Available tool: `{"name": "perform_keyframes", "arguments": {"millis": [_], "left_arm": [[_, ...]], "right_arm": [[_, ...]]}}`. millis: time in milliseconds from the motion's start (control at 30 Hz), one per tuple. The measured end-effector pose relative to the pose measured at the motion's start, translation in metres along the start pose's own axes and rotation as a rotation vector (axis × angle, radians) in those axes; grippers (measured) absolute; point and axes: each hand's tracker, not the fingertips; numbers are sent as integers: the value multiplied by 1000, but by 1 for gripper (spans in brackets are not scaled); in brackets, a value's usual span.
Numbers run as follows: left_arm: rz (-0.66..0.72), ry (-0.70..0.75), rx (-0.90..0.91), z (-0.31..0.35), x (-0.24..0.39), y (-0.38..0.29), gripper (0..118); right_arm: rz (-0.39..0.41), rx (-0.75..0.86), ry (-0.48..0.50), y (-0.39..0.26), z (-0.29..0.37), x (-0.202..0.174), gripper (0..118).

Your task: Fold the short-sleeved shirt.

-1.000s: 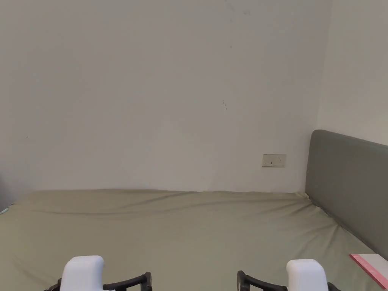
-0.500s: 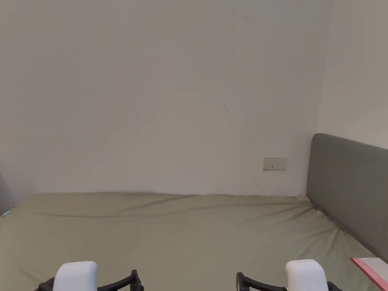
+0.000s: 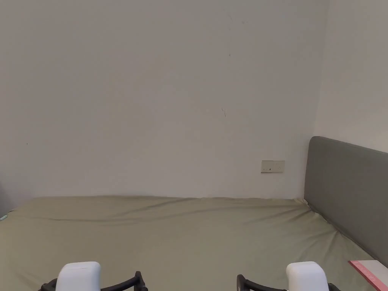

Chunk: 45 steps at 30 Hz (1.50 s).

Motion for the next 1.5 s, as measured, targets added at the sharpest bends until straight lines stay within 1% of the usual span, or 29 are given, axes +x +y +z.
{"name": "perform_keyframes", "arguments": {"millis": [467, 1033, 1500], "left_arm": [[-3, -13, -14, -2, -1, 0, 118], [-50, -14, -4, -7, 1, -6, 118], [-44, -33, -20, -13, -1, -5, 118]], "right_arm": [[7, 6, -14, 2, 1, 0, 111], [20, 5, -26, 2, -3, -1, 110], [27, -6, -29, 1, -11, -2, 110]]}}
